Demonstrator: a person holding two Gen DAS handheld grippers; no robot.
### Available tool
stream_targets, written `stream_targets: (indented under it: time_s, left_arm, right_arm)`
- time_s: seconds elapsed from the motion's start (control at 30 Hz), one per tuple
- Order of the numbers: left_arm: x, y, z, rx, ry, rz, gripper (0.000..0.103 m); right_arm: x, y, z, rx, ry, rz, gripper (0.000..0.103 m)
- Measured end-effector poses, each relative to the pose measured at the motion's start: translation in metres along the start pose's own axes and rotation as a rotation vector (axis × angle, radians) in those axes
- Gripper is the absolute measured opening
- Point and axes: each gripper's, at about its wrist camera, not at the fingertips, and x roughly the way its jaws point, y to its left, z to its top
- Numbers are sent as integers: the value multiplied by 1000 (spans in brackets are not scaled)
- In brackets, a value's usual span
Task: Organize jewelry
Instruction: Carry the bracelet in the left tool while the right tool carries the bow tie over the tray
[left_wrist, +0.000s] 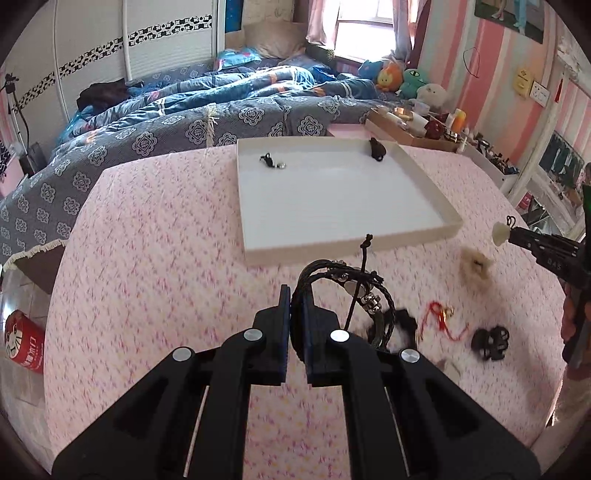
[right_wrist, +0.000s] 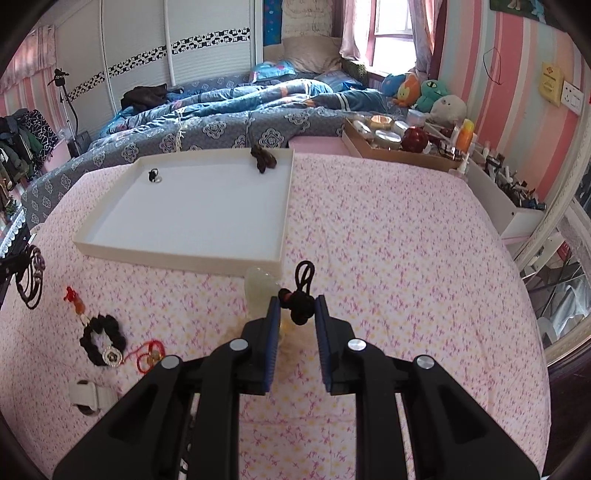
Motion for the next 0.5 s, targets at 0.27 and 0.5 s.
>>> stream_targets:
  time_s: [0.27,0.5]
  left_arm:
    - [27,12,50,-11,-17,10,4]
    - [93,33,107,-69,54,0,4]
  right_arm:
    - [17,8,38,-29,-11,-1,19]
    - [60,19,88,-25,8,11,19]
